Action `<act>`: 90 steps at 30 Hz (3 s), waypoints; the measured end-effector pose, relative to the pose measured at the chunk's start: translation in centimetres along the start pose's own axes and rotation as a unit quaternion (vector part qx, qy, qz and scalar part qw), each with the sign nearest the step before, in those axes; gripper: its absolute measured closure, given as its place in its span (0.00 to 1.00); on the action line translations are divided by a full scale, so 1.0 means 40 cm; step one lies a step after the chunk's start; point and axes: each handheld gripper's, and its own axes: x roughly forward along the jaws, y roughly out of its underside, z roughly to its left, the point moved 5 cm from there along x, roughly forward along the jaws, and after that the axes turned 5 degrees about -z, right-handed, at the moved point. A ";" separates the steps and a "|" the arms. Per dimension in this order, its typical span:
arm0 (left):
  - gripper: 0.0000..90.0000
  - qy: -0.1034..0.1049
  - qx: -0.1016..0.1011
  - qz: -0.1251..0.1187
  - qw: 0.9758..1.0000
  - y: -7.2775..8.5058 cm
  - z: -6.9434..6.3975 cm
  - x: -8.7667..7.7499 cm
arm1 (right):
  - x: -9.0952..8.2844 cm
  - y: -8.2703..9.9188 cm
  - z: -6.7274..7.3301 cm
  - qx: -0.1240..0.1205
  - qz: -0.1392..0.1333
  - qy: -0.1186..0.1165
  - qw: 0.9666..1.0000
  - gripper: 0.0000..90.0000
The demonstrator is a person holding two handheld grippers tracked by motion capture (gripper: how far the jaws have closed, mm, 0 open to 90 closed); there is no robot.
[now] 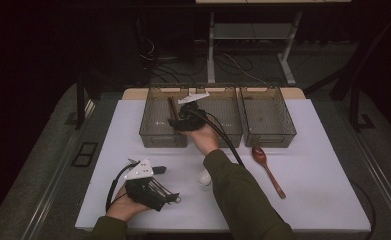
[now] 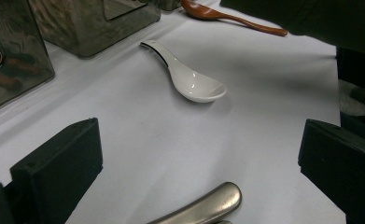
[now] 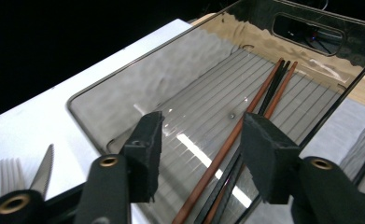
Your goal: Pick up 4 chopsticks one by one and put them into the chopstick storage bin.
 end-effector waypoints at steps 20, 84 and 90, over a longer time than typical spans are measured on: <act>0.00 -0.005 -0.007 0.001 1.000 0.004 0.004 0.000 | -0.169 0.076 -0.033 -0.016 0.019 -0.047 0.999 0.38; 0.00 -0.016 0.003 0.016 1.000 0.008 0.006 0.002 | -0.474 0.435 -0.328 0.073 0.083 0.073 0.991 0.53; 0.00 -0.016 0.003 0.016 1.000 0.008 0.007 0.002 | -0.470 0.442 -0.335 0.075 0.087 0.080 0.990 0.53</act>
